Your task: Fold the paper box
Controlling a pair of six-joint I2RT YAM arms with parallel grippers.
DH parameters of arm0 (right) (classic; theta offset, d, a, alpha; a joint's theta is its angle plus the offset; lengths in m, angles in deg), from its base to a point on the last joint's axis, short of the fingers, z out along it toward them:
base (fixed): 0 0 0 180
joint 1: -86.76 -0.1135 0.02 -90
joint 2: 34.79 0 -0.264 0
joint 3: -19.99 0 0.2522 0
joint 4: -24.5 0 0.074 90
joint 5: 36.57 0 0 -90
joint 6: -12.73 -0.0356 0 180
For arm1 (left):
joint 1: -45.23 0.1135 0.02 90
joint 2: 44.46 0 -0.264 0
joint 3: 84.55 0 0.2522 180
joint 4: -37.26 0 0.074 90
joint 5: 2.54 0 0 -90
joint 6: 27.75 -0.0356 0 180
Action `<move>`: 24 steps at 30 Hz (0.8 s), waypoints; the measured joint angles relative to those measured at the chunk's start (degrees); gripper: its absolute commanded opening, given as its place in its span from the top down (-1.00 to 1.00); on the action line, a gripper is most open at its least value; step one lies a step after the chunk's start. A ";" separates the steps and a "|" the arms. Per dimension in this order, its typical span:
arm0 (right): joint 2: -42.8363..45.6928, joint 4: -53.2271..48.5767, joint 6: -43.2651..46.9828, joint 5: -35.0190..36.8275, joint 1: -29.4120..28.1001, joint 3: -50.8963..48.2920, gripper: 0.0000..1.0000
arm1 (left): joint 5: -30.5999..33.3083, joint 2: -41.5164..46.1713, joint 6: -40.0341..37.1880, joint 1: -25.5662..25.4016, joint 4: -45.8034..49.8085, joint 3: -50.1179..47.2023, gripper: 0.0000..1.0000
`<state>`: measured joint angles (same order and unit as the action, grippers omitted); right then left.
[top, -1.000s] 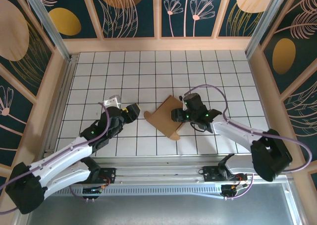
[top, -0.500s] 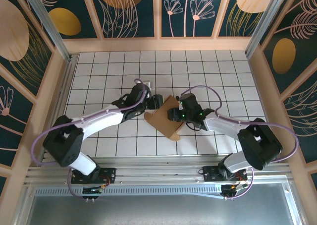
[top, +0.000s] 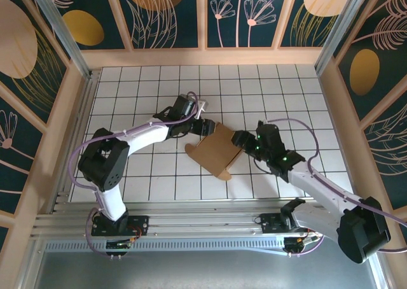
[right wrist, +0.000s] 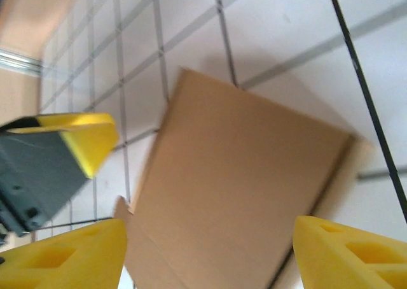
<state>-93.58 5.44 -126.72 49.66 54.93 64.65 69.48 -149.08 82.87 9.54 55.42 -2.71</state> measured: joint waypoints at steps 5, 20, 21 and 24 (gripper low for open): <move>-5.84 0.72 -5.35 -0.74 -2.62 -2.97 -0.35 | -6.27 -3.45 0.37 -0.04 -1.53 -1.01 -0.01; -16.39 10.97 -5.31 1.36 -3.06 -3.45 -0.02 | -6.88 -4.74 4.48 0.00 -9.11 -6.25 -0.18; -16.44 11.69 -4.90 1.31 -2.73 -3.61 0.03 | -6.14 -4.50 4.72 -0.11 -8.74 -6.25 -0.22; -16.44 14.43 -3.67 0.33 -0.92 -4.79 0.14 | -4.59 -3.50 5.55 -0.22 -7.67 -6.27 -0.35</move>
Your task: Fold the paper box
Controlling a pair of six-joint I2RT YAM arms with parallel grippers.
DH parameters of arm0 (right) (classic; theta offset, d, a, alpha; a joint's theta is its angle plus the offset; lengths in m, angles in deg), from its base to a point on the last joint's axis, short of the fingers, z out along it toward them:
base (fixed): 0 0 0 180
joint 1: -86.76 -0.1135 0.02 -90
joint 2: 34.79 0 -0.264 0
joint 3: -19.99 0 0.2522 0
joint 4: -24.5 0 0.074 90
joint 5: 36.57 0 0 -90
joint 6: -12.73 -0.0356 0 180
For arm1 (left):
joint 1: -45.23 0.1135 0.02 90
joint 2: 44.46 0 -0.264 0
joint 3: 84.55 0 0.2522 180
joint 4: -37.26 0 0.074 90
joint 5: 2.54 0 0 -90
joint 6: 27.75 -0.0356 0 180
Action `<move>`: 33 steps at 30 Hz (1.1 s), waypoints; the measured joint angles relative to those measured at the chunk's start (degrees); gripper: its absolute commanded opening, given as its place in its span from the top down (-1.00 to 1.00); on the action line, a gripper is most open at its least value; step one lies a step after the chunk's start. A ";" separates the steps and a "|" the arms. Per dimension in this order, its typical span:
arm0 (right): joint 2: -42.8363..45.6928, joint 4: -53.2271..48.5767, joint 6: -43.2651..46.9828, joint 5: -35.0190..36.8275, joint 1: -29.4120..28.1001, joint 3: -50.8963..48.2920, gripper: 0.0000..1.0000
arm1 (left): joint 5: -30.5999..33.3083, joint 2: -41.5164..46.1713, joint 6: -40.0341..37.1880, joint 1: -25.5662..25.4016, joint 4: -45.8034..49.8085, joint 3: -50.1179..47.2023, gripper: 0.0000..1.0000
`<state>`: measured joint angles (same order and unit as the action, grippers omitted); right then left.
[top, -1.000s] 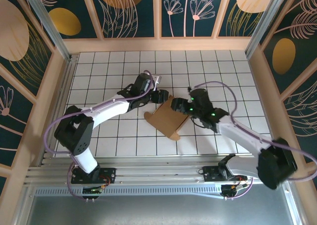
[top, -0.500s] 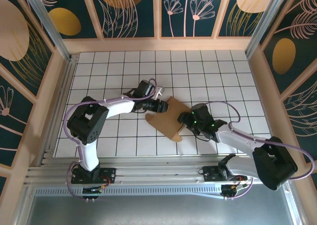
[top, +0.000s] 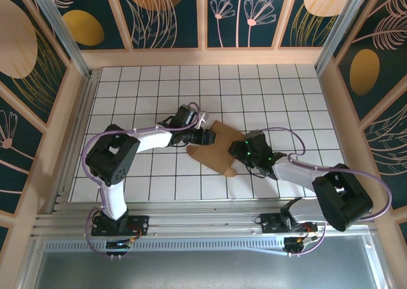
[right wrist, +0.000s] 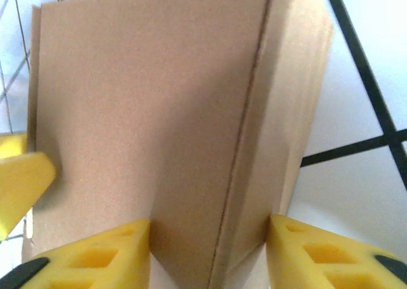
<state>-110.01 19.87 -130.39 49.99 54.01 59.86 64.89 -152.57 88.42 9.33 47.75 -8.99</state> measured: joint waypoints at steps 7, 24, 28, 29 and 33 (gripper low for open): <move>-0.72 6.62 5.70 -7.08 6.03 -2.71 0.27 | 1.60 4.70 2.84 1.60 -0.31 -0.09 -0.68; -1.73 10.40 12.15 -16.57 12.52 -3.78 0.48 | -2.32 3.15 8.04 3.56 -3.26 -1.70 -0.69; -2.73 11.56 12.68 -18.99 14.47 -3.78 0.49 | -5.90 -0.04 9.97 3.56 -4.20 -2.19 -0.68; -3.28 12.15 12.81 -19.89 15.13 -3.78 0.49 | -6.49 -0.35 10.21 3.56 -4.24 -2.49 -0.68; -5.97 15.89 13.99 -24.48 18.38 -4.13 0.50 | -10.71 -1.53 12.63 3.56 -6.84 -3.87 -0.67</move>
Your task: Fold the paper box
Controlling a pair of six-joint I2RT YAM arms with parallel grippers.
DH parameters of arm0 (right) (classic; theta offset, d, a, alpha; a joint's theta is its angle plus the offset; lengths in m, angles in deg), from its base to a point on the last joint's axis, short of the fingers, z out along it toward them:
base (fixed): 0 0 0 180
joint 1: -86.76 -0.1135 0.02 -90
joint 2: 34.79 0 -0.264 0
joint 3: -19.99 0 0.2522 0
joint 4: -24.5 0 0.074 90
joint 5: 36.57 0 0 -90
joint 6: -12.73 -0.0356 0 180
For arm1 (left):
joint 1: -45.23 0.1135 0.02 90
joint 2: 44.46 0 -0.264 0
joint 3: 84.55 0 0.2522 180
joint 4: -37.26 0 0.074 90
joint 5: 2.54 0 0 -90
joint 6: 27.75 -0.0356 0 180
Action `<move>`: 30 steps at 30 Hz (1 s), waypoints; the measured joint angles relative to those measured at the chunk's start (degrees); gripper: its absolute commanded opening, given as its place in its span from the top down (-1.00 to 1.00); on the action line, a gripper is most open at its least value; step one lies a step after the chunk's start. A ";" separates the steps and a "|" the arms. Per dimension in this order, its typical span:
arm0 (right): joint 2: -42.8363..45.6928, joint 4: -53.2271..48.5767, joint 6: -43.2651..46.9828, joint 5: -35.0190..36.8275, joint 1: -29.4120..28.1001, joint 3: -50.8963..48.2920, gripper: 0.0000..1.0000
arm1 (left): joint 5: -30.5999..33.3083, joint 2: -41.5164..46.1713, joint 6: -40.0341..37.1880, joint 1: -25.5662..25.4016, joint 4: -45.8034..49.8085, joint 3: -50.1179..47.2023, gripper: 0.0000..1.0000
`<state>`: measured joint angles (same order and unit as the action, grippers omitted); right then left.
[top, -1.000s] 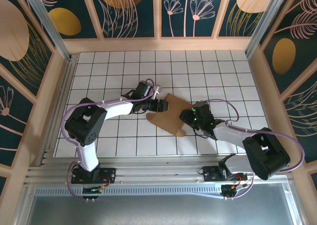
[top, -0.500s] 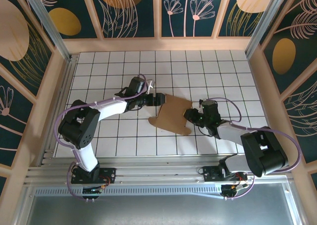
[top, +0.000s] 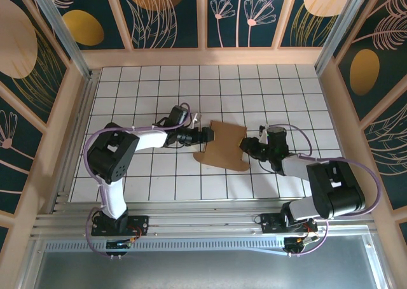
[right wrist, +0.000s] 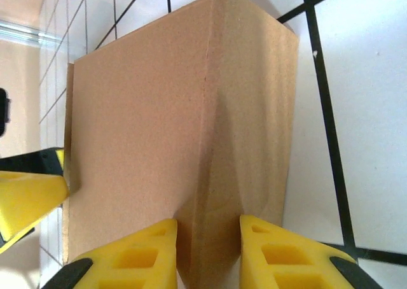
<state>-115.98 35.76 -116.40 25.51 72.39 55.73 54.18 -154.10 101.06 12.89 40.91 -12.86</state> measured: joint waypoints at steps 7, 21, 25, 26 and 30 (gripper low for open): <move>-3.91 5.31 1.18 -5.18 2.89 -0.04 0.50 | -6.97 -0.81 7.93 0.15 -11.43 -4.22 -0.57; -6.25 10.36 1.14 -6.45 4.76 -0.33 0.29 | -7.74 -1.62 27.58 1.33 -29.53 -9.14 -0.18; -6.25 10.05 1.14 -6.45 5.18 0.04 0.16 | -7.15 -0.76 33.03 1.33 -34.34 -9.68 -0.18; -6.25 9.90 1.16 -6.45 5.29 0.15 0.12 | -7.15 -0.44 34.01 1.33 -35.39 -9.68 -0.18; -6.23 8.52 1.60 -5.95 5.81 0.50 -0.18 | -7.32 0.83 37.00 0.81 -39.89 -9.09 -0.19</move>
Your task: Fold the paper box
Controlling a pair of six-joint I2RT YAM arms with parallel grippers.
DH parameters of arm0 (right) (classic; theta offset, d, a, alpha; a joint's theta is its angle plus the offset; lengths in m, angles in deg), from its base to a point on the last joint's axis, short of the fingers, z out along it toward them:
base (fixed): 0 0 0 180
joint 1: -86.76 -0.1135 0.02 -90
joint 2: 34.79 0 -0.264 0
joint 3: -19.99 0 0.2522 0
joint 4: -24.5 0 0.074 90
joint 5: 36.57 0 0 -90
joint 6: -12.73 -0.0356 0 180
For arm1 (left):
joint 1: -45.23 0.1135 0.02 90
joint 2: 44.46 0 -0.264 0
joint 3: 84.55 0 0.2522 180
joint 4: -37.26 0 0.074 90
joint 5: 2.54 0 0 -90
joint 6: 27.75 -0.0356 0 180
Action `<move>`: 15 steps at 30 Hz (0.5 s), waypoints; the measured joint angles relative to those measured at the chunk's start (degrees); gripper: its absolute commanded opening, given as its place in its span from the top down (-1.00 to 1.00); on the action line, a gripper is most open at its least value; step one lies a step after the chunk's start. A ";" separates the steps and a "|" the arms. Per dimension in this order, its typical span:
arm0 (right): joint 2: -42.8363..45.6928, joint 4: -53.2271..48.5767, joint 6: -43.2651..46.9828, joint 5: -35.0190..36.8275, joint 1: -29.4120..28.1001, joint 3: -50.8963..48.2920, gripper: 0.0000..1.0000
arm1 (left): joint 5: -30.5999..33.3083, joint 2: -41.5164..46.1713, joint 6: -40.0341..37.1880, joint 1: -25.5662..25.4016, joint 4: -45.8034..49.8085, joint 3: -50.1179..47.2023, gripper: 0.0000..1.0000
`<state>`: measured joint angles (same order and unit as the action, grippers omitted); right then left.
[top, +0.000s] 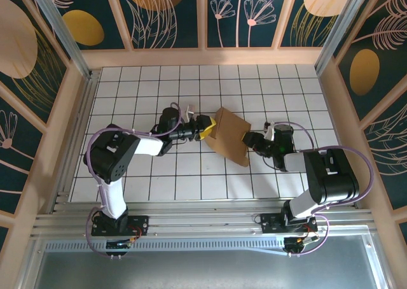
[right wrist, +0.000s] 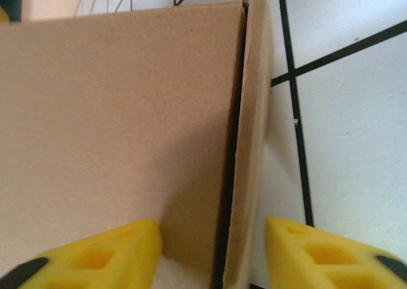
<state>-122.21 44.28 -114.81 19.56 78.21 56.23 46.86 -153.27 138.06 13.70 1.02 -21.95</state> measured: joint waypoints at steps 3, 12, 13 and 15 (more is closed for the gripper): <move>-0.07 -1.60 0.35 0.42 0.17 0.00 -0.24 | -0.11 0.81 0.24 -0.74 -0.83 2.10 -0.20; -1.05 -1.64 1.22 -0.28 0.15 -0.02 -0.01 | 0.48 1.16 -10.47 -2.80 11.43 10.01 -0.25; -1.25 -1.57 1.27 -0.33 0.11 0.00 0.00 | 0.55 0.57 -12.07 -3.02 13.68 11.02 -0.26; -1.27 -1.55 1.40 -0.31 0.11 0.00 0.01 | 1.25 -1.01 -16.35 -3.78 20.52 13.75 -0.26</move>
<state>-123.48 42.73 -113.41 19.25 78.32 56.23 48.11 -154.28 121.71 9.92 21.55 -8.20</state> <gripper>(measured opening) 0.498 0.628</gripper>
